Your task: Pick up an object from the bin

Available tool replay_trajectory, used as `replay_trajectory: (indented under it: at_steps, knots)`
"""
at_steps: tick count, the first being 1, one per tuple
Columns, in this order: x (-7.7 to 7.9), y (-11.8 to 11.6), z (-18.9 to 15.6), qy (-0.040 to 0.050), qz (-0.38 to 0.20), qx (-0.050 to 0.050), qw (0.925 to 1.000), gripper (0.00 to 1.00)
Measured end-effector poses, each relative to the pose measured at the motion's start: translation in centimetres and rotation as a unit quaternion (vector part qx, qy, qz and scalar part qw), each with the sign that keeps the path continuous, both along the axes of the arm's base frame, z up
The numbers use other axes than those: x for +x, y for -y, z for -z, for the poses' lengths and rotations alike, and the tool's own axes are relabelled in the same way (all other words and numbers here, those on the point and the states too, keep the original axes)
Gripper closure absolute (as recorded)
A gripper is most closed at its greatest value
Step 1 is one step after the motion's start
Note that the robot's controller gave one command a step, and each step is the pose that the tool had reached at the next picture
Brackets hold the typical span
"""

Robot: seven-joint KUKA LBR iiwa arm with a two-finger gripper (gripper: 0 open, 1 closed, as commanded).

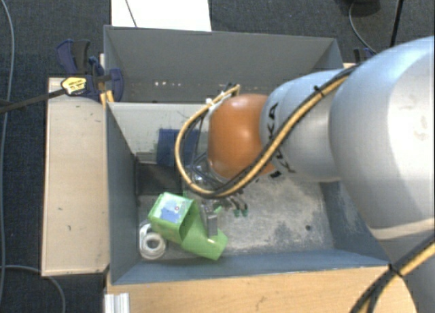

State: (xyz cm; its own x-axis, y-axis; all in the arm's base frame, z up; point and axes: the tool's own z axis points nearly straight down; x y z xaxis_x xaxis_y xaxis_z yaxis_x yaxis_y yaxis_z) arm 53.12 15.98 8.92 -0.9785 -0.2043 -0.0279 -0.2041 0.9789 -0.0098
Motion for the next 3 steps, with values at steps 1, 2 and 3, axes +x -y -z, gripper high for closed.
replay_trajectory:
  at_steps: [1, 2, 3]
  knots:
    - [-0.5, -1.0, -0.2, 0.0044, -0.025, -0.002, 0.9997, 0.00]
    - [-1.0, -4.2, 0.2, 0.0090, -0.032, 0.001, 0.9994, 0.00]
    - [-2.0, -6.6, 1.6, 0.0064, -0.060, -0.005, 0.9982, 1.00]
